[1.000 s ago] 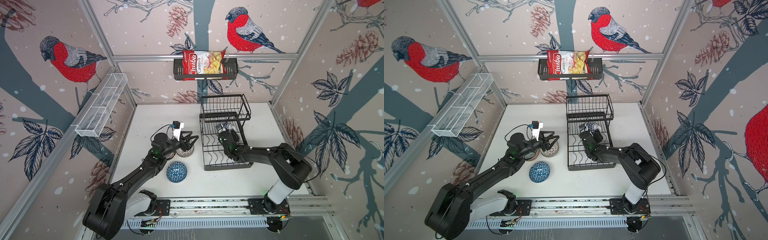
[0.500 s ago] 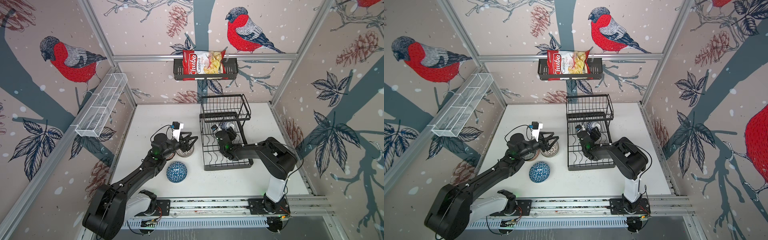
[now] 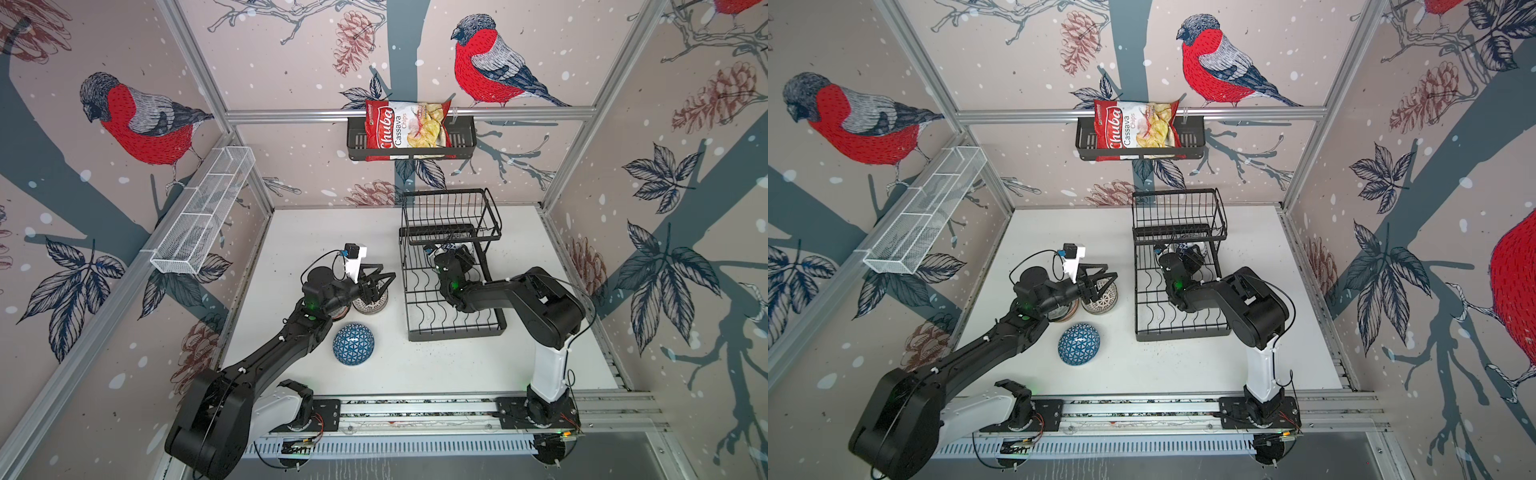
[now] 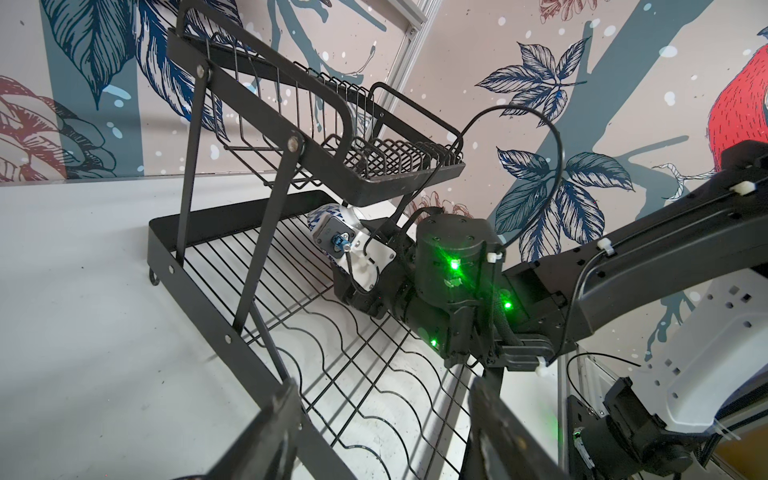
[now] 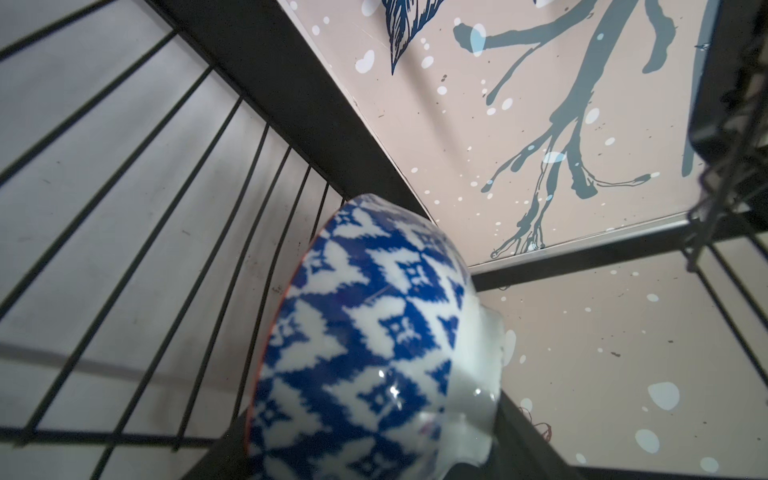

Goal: Load bowls into a dish rack
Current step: Place the bowl in the dish rack.

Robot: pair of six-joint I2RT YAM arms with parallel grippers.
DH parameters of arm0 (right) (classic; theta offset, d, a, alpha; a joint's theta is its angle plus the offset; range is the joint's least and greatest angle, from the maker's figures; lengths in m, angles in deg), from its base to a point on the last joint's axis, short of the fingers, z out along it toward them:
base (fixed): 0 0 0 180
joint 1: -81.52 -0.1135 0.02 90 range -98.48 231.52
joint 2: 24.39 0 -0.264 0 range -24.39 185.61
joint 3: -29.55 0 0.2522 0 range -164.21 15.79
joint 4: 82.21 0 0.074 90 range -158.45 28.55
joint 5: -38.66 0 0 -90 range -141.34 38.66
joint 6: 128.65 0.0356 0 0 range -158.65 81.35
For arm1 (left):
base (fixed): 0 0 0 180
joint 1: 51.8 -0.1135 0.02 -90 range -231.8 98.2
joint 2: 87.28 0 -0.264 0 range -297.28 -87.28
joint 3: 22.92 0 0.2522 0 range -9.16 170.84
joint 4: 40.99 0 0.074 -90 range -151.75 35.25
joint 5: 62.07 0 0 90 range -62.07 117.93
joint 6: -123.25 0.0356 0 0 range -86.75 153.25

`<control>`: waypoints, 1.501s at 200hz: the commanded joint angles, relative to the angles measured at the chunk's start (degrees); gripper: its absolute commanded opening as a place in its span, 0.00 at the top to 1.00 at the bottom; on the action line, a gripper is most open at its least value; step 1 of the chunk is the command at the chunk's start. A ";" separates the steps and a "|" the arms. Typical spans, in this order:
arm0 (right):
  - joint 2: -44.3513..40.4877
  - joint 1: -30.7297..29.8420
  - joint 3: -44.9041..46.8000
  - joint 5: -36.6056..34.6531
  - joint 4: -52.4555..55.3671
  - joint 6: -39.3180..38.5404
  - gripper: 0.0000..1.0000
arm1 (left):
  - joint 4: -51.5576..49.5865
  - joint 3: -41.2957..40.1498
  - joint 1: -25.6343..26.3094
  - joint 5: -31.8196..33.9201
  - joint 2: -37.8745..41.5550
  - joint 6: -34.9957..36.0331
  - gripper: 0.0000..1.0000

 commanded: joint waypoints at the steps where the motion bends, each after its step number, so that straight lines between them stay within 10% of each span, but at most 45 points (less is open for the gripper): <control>1: 1.32 0.41 -1.10 -0.62 -3.80 -2.10 0.57 | 1.22 -0.07 -0.16 -0.04 -0.36 -0.01 0.36; 300: 6.67 1.82 -5.74 3.38 2.01 3.11 0.19 | 0.78 -0.24 -0.20 0.19 -0.49 0.02 0.36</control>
